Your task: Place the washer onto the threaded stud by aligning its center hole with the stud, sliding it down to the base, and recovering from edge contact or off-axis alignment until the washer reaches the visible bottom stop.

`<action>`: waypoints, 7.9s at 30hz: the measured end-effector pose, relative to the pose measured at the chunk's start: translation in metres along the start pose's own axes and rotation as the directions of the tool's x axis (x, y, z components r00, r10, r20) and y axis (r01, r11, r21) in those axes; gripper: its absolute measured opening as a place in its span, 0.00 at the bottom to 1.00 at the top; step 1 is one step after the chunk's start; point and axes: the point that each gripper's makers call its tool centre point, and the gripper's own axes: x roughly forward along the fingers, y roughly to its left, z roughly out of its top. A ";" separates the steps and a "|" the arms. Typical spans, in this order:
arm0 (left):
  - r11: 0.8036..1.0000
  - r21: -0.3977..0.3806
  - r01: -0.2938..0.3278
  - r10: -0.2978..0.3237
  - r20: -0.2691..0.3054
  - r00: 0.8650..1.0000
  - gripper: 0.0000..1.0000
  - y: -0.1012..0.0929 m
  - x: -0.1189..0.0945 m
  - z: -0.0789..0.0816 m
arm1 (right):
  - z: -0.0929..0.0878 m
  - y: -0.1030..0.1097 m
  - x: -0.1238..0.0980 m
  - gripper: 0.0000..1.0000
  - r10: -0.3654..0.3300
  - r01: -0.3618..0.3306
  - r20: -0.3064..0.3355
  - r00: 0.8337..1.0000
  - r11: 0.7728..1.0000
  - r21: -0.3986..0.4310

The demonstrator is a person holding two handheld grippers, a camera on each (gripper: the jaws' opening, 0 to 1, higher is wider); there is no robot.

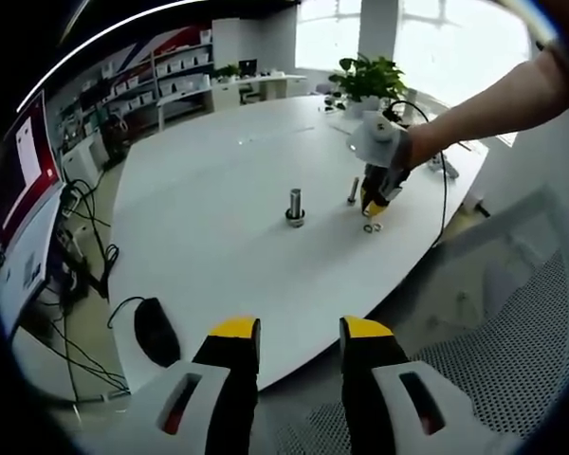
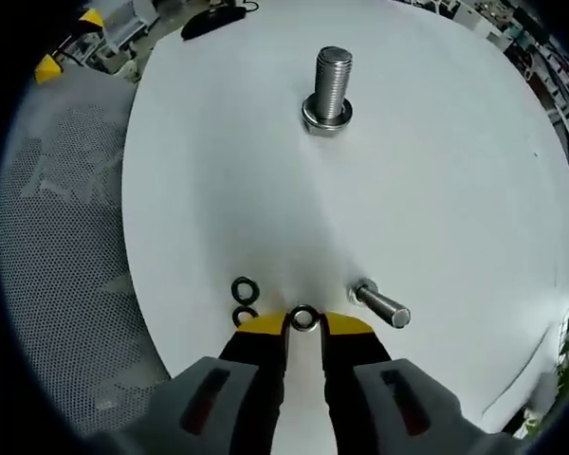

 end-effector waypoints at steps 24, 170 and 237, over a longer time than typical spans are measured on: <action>1.000 0.009 -0.004 0.004 -0.015 1.000 0.32 -0.001 0.001 -0.003 | -0.004 -0.006 -0.008 0.14 -0.053 0.028 0.155 0.986 0.987 0.159; 0.999 0.007 -0.046 0.046 -0.021 0.999 0.31 0.009 -0.001 -0.005 | 0.003 0.046 -0.007 0.22 0.022 -0.042 0.235 0.972 0.996 0.081; 0.999 0.011 -0.046 0.046 -0.022 0.999 0.31 0.008 -0.001 -0.004 | 0.002 0.047 -0.002 0.04 -0.001 0.012 0.111 0.994 0.995 -0.102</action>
